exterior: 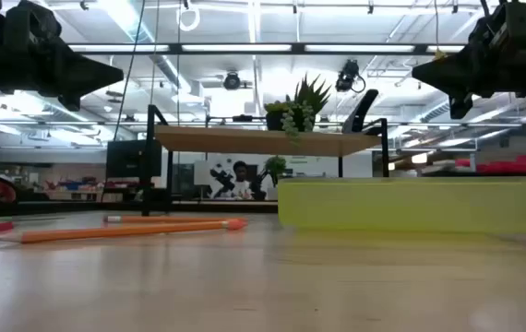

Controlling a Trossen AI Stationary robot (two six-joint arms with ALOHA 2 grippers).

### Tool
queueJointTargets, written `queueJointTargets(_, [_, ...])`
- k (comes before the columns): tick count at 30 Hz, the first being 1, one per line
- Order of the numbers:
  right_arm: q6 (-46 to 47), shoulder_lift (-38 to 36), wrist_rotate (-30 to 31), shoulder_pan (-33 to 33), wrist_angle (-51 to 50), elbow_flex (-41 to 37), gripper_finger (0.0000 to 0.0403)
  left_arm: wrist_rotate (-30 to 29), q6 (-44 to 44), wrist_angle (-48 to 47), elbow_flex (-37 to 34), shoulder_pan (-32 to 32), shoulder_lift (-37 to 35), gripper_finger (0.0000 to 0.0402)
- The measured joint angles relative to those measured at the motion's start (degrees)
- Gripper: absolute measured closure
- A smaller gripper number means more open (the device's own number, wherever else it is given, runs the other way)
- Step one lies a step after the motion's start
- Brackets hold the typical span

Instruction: Pack school essentials

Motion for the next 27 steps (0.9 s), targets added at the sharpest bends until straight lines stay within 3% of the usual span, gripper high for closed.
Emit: queueJointTargets(27, [0.00,-0.02,-0.02,0.00,-0.02,0.00,0.0380,0.00,0.00,0.00,0.01,0.01,-0.01,0.0365])
